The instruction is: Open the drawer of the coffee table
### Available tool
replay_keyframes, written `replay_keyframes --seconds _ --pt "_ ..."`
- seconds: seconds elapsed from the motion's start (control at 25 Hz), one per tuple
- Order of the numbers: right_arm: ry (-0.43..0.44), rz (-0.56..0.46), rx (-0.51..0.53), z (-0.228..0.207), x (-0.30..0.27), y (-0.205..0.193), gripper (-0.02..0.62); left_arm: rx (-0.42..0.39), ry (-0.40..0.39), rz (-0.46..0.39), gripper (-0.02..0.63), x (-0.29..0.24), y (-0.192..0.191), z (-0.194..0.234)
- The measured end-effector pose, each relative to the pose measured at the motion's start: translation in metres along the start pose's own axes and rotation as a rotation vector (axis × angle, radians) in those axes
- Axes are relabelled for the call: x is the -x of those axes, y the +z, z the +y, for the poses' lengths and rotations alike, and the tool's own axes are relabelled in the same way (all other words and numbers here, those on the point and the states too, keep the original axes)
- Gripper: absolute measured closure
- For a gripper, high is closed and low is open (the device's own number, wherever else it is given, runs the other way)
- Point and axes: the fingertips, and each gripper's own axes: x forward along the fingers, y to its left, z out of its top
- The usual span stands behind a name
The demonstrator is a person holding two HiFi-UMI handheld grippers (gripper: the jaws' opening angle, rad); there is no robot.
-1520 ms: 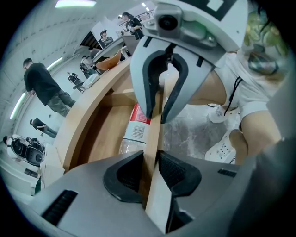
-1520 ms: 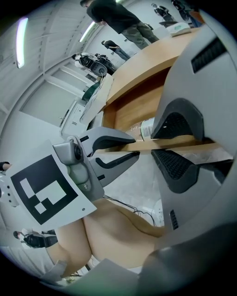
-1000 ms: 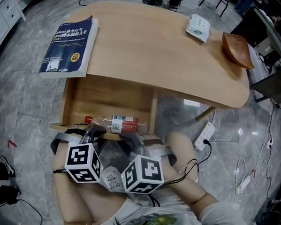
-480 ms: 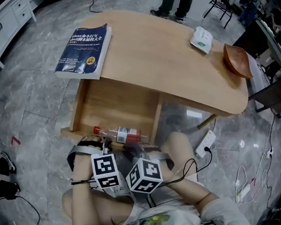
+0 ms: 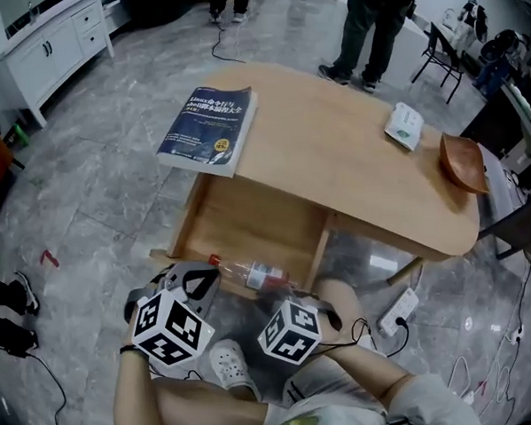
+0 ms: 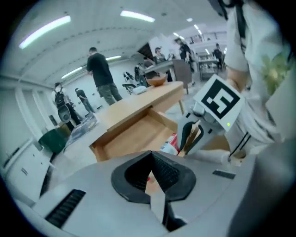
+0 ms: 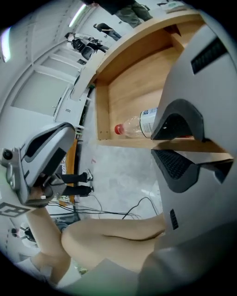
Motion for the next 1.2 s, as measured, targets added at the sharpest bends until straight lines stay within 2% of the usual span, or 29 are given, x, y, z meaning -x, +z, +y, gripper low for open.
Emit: replay_keyframes --seconds 0.04,0.12,0.24,0.4,0.52,0.6,0.72,0.8,0.88,1.04,1.12,1.2 --pt "0.012 -0.012 -0.022 0.0 0.001 0.001 0.526 0.04 0.003 -0.013 0.597 -0.004 0.0 -0.002" --pt "0.025 -0.046 -0.058 0.0 0.006 0.004 0.526 0.064 0.027 0.018 0.597 -0.013 -0.001 -0.002" --pt "-0.002 -0.166 -0.134 -0.013 0.021 0.021 0.526 0.099 0.078 0.051 0.597 -0.026 0.007 0.006" --pt "-0.074 -0.476 -0.338 -0.051 0.047 0.049 0.543 0.239 0.143 0.012 0.597 -0.04 0.031 0.018" --pt "-0.074 -0.592 -0.478 -0.068 0.05 0.05 0.561 0.357 0.146 -0.041 0.597 -0.048 0.045 0.016" --pt "-0.093 -0.642 -0.538 -0.076 0.054 0.053 0.565 0.348 0.165 -0.1 0.597 -0.047 0.052 0.016" --pt "-0.165 -0.695 -0.554 -0.084 0.065 0.058 0.567 0.233 0.199 -0.187 0.597 -0.042 0.063 0.008" --pt "-0.235 -0.717 -0.542 -0.091 0.072 0.059 0.568 0.192 0.192 -0.219 0.597 -0.041 0.063 0.002" --pt "-0.294 -0.738 -0.542 -0.098 0.076 0.059 0.568 0.241 0.146 -0.263 0.597 -0.043 0.063 -0.001" --pt "-0.342 -0.81 -0.582 -0.105 0.086 0.055 0.568 0.413 0.018 -0.397 0.597 -0.046 0.067 -0.001" --pt "-0.349 -0.813 -0.58 -0.103 0.085 0.052 0.568 0.44 0.013 -0.432 0.597 -0.046 0.069 -0.001" --pt "-0.35 -0.812 -0.581 -0.1 0.084 0.05 0.568 0.421 0.041 -0.449 0.597 -0.045 0.072 -0.001"
